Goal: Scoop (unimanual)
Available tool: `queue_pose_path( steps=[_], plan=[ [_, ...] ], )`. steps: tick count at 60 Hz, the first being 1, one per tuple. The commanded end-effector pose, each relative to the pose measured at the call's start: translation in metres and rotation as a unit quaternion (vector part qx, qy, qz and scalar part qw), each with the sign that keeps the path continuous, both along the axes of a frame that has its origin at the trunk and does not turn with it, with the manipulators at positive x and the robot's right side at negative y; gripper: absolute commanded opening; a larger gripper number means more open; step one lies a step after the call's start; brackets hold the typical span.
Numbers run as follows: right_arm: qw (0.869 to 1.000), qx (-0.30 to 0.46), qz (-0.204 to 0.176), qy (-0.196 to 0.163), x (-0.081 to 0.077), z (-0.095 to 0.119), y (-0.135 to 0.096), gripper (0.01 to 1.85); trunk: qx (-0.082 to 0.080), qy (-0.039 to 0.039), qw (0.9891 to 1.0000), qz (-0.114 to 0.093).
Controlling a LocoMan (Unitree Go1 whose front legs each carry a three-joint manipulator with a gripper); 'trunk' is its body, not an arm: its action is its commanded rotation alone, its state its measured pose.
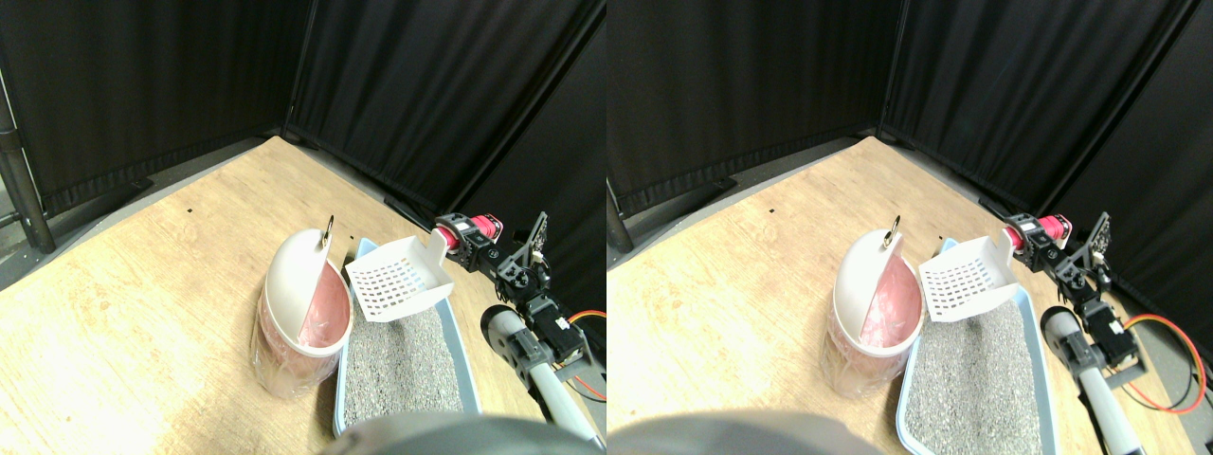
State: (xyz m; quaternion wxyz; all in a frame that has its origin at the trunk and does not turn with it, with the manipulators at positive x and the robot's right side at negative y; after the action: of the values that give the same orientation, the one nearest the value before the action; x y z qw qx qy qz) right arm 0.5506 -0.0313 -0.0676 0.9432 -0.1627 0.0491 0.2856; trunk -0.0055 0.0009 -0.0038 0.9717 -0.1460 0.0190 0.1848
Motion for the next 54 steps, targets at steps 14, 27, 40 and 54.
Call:
queue_pose_path(
  steps=[14,27,40,54],
  plan=[
    [0.991,0.117,-0.053,-0.039,0.005,0.006,-0.042,0.05,0.018,0.0102,0.999,-0.039],
    [0.979,0.177,-0.065,-0.076,0.005,0.0,-0.077,0.05,0.029,0.0107,0.9975,-0.064],
    [0.967,0.228,-0.06,-0.096,0.003,-0.01,-0.109,0.05,0.034,0.014,0.996,-0.081],
    [0.959,0.26,-0.075,-0.083,-0.002,-0.023,-0.13,0.05,0.039,0.0191,0.9947,-0.093]
  ],
)
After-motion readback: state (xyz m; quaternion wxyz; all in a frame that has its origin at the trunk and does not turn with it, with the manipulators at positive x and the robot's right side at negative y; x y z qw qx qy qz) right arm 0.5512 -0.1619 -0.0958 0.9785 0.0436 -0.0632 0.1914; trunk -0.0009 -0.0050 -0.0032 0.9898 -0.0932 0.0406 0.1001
